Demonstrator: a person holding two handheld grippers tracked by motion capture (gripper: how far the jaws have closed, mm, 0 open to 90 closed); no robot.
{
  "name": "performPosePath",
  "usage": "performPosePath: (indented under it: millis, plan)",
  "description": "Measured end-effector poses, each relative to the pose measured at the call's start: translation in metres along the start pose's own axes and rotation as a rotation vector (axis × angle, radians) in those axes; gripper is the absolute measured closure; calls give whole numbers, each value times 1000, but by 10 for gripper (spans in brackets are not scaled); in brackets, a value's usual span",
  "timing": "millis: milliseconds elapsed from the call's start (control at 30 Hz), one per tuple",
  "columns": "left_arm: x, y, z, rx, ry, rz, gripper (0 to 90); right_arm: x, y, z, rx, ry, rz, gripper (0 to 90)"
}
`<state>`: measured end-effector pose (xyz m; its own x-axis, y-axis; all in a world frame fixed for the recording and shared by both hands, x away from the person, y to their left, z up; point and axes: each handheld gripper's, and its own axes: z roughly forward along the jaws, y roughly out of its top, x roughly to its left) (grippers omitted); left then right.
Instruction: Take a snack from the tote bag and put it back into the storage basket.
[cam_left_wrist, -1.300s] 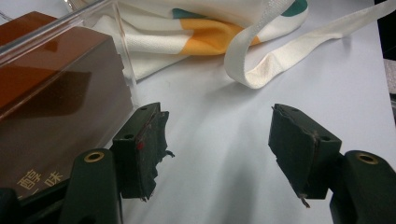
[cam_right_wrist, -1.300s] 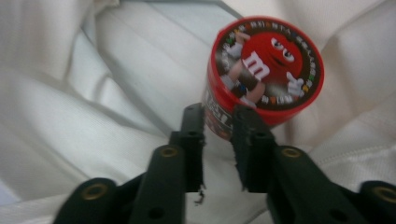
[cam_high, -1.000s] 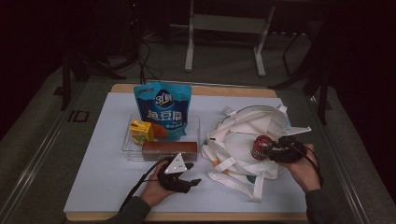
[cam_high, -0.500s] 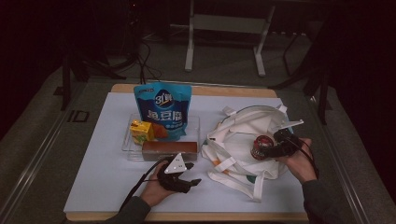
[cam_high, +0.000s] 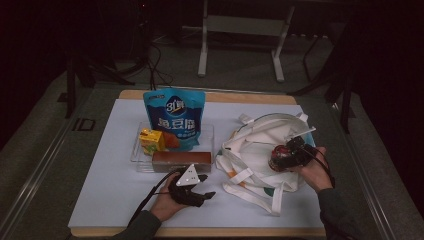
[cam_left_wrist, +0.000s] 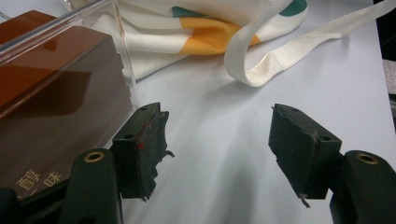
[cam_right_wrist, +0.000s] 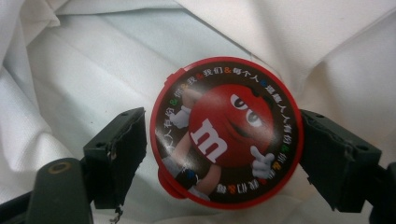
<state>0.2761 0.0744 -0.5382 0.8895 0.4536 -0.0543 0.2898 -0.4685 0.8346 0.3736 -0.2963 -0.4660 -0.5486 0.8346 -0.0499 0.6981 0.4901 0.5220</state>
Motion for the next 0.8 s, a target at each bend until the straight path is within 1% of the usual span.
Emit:
performPosePath:
  millis: [33, 100, 167, 233, 300, 400, 467, 567, 800]
  plan:
    - [0, 0, 0, 0, 0, 0, 355, 0, 0, 1, 1, 3, 0, 194]
    - [0, 0, 0, 0, 0, 0, 354, 2, 0, 5, 17, -8, -10, 195]
    - [0, 0, 0, 0, 0, 0, 355, 2, 1, 6, 21, -13, -12, 198]
    - [0, 0, 0, 1, 1, 0, 355, 2, 1, 6, 21, -20, -11, 229]
    - [0, 0, 0, 1, 1, 0, 355, 2, 1, 6, 21, -13, -9, 248]
    - [0, 0, 0, 2, 0, -1, 354, 3, 1, 6, 24, -12, -12, 249]
    - [0, 0, 0, 3, 0, -1, 354, 7, 2, 6, 26, -1, -19, 249]
    - [0, 0, 0, 2, 1, 0, 354, 13, 6, 8, 23, 2, -25, 249]
    - [0, 0, 0, 3, -1, 0, 354, 20, 11, 12, 19, -1, -33, 251]
